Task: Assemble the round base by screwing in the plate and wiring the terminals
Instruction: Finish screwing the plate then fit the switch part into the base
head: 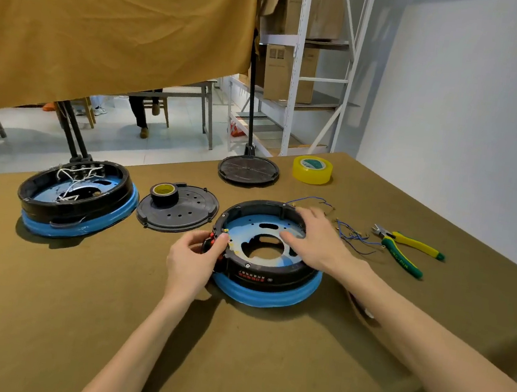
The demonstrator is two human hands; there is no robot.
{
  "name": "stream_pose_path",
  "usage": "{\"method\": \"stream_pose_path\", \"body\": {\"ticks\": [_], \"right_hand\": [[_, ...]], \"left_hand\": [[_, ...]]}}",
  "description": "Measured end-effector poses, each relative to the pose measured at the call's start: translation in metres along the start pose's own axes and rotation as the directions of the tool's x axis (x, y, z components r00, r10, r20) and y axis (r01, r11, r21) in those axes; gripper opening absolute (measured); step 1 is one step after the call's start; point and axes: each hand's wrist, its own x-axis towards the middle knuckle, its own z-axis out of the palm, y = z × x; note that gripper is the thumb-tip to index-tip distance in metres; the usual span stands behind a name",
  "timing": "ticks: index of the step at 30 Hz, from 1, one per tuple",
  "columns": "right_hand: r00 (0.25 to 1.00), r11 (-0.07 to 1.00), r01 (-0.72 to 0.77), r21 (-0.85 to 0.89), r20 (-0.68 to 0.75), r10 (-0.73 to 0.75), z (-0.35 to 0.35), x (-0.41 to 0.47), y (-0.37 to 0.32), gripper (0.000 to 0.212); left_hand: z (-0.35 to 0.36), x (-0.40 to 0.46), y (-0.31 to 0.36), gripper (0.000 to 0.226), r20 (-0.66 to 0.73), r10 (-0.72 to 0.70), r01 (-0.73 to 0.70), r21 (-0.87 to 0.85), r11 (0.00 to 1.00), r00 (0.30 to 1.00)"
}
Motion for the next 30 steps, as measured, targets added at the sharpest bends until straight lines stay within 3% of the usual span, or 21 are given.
{"method": "stream_pose_path", "body": {"ticks": [3,6,7,9,11,13,18,22,26,30], "right_hand": [[0.991,0.994,-0.108,0.036,0.08,0.104,0.014,-0.001,-0.003,0.065],[0.994,0.968,-0.095,-0.234,-0.07,0.081,0.015,-0.011,-0.001,0.062],[0.99,0.966,-0.099,-0.241,-0.118,0.072,0.013,-0.011,0.0,0.061],[0.991,0.993,-0.113,-0.021,-0.077,0.111,0.009,-0.01,0.001,0.062],[0.986,0.949,-0.169,0.265,0.04,0.164,0.012,-0.008,-0.003,0.061],[0.975,0.902,-0.21,0.377,0.013,0.221,0.022,-0.011,-0.006,0.053],[0.962,0.885,-0.232,0.403,-0.04,0.27,0.033,-0.017,-0.001,0.044],[0.969,0.894,-0.218,0.393,-0.02,0.245,0.031,-0.013,0.0,0.044],[0.976,0.907,-0.195,0.373,-0.021,0.219,0.033,-0.013,0.005,0.042],[0.977,0.912,-0.189,0.363,-0.02,0.21,0.035,-0.011,0.006,0.044]], "left_hand": [[0.001,0.004,0.01,0.037,-0.062,0.003,-0.003,0.0,1.0,0.998],[-0.003,0.005,0.014,0.029,-0.065,-0.015,0.018,0.037,0.999,0.998],[-0.004,0.005,0.015,0.03,-0.045,-0.023,0.024,0.024,0.999,0.999],[-0.006,0.002,0.015,0.043,0.026,-0.02,0.021,-0.018,1.0,0.999],[-0.005,0.002,0.016,0.053,0.084,-0.01,0.011,-0.014,1.0,0.996],[-0.003,0.003,0.017,0.051,0.098,0.003,-0.005,0.018,1.0,0.995],[0.0,0.004,0.016,0.048,0.109,0.033,-0.045,0.107,0.993,0.993],[0.0,0.004,0.019,0.045,0.025,0.024,-0.027,0.119,0.993,0.999],[-0.001,-0.005,0.022,0.042,-0.081,0.102,-0.086,0.185,0.979,0.991],[-0.006,-0.01,0.022,0.037,-0.022,0.101,-0.094,0.21,0.973,0.995]]}}
